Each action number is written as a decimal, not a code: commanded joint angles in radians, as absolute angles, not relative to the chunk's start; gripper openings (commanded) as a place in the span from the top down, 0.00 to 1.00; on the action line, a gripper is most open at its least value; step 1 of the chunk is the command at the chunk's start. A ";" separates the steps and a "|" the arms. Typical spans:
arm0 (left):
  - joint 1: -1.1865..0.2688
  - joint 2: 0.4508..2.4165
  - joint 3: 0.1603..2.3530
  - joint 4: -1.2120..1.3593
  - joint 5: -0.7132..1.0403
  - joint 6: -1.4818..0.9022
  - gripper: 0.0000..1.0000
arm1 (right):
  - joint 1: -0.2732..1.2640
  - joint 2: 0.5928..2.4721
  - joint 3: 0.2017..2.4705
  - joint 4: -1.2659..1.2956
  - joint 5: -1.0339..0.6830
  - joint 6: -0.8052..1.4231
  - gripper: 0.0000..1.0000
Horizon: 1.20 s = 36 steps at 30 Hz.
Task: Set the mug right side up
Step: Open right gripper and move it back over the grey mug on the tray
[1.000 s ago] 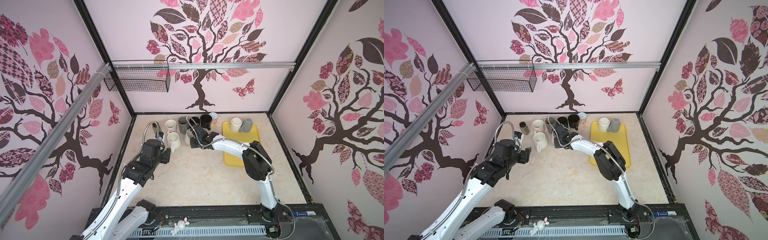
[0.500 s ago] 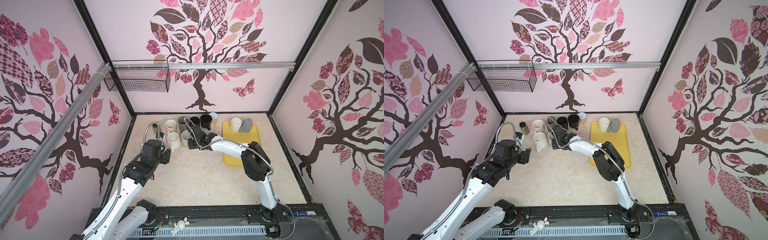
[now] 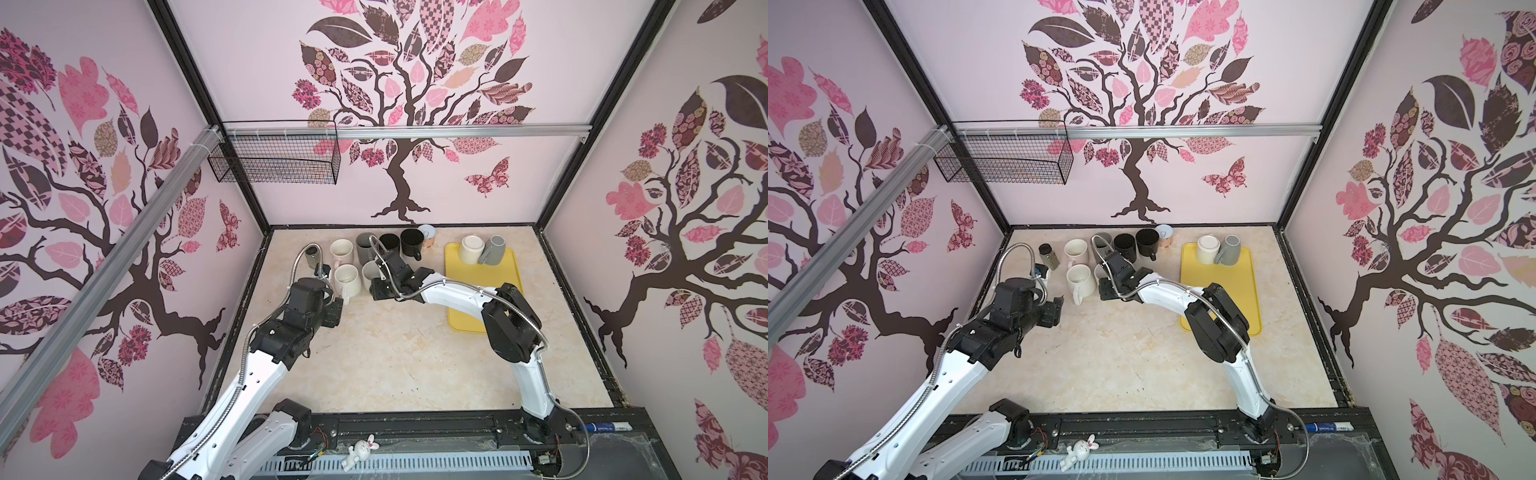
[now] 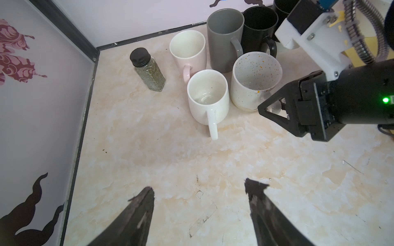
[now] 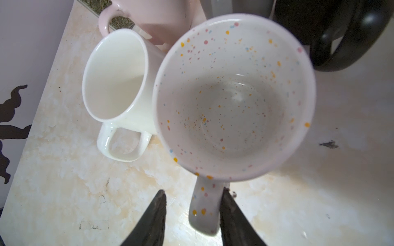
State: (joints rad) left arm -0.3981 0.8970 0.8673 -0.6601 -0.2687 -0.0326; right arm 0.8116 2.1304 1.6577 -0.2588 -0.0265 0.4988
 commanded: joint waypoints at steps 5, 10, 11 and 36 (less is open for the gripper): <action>-0.394 0.887 0.841 -0.637 -0.253 -0.020 0.27 | 0.814 1.921 1.591 -0.231 0.053 0.433 0.53; -0.398 0.880 0.851 -0.622 -0.192 -0.057 0.27 | 0.752 1.795 1.501 -0.193 0.070 0.410 0.51; -0.403 0.882 0.851 -0.615 -0.176 -0.074 0.27 | 0.727 1.775 1.486 -0.192 0.068 0.405 0.50; -0.736 1.644 1.410 -0.491 -0.014 -0.148 0.35 | -0.063 2.141 1.776 -0.255 -0.071 0.325 0.32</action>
